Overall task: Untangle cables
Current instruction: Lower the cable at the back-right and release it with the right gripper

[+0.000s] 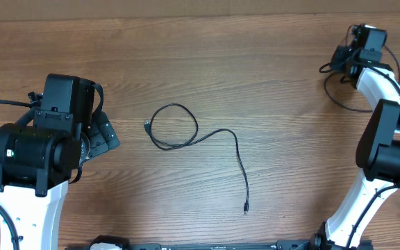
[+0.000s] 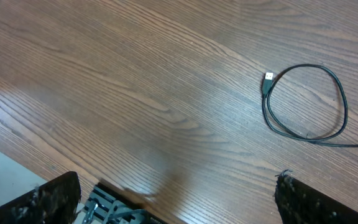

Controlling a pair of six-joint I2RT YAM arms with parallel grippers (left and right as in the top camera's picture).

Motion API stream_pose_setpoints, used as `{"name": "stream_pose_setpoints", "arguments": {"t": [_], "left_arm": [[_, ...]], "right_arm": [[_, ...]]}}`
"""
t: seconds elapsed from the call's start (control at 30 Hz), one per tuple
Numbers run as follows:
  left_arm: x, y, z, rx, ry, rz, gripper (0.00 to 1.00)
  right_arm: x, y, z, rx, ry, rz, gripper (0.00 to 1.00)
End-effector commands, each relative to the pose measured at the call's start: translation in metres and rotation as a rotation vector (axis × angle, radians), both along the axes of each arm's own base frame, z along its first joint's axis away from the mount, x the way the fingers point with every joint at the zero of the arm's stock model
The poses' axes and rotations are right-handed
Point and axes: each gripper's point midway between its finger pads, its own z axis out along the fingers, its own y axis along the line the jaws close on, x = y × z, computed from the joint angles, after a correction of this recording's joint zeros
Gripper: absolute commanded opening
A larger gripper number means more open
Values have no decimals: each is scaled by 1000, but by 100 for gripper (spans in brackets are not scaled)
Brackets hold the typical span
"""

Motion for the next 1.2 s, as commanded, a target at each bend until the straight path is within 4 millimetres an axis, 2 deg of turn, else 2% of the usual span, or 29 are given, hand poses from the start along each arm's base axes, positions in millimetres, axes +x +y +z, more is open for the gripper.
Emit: {"name": "stream_pose_setpoints", "arguments": {"t": [0.0, 0.03, 0.07, 0.1, 0.13, 0.3, 0.37, 0.43, 0.5, 0.53, 0.63, 0.73, 0.77, 0.83, 0.9, 0.97, 1.07, 1.17], "left_arm": [[1, 1, -1, -6, -2, 20, 99], [1, 1, -1, -6, -2, 20, 99], [1, 1, -1, -6, -2, 20, 100], [1, 1, -1, -6, -2, 20, 99], [1, 1, -1, -6, -2, 20, 100], [1, 1, -1, -6, -2, 20, 100], [1, 1, -1, -6, -2, 20, 99], [1, 1, -1, -6, -2, 19, 100], [1, 1, -1, -7, -2, 19, 100], [1, 1, -1, -6, -2, 19, 99], [1, 1, -1, -6, -2, 19, 100], [1, 1, -1, -6, -2, 19, 100], [1, 1, -1, -6, -2, 19, 100], [1, 1, -1, -6, -2, 19, 100], [1, 1, -1, -6, -2, 19, 100], [1, 1, -1, -7, -2, 19, 99], [1, 1, -1, -6, -2, 19, 99], [1, 1, -1, -7, -2, 20, 99]], "right_arm": [[6, -12, 7, 6, -49, -10, 14], [7, -13, 10, 5, -50, -11, 29], [8, -13, 14, 7, -46, -11, 54], [9, -13, 19, 8, -39, -12, 86], [9, -13, 25, 13, -30, -14, 100], [3, -12, 63, 95, -2, -86, 100], [-5, -9, 75, 146, 21, -135, 100], [-21, -10, 80, 206, 64, -229, 100], [-48, -15, 74, 270, 132, -397, 100], [-68, -17, 66, 307, 189, -501, 100], [-108, -13, 46, 367, 335, -642, 100], [-127, -9, 36, 372, 412, -671, 100], [-133, -8, 33, 367, 437, -677, 95], [-144, -8, 27, 348, 478, -691, 70], [-158, -11, 18, 311, 525, -712, 50], [-171, -12, 8, 276, 568, -730, 35], [-190, -13, -10, 238, 626, -748, 20], [-197, -15, -27, 218, 635, -760, 19]]}}
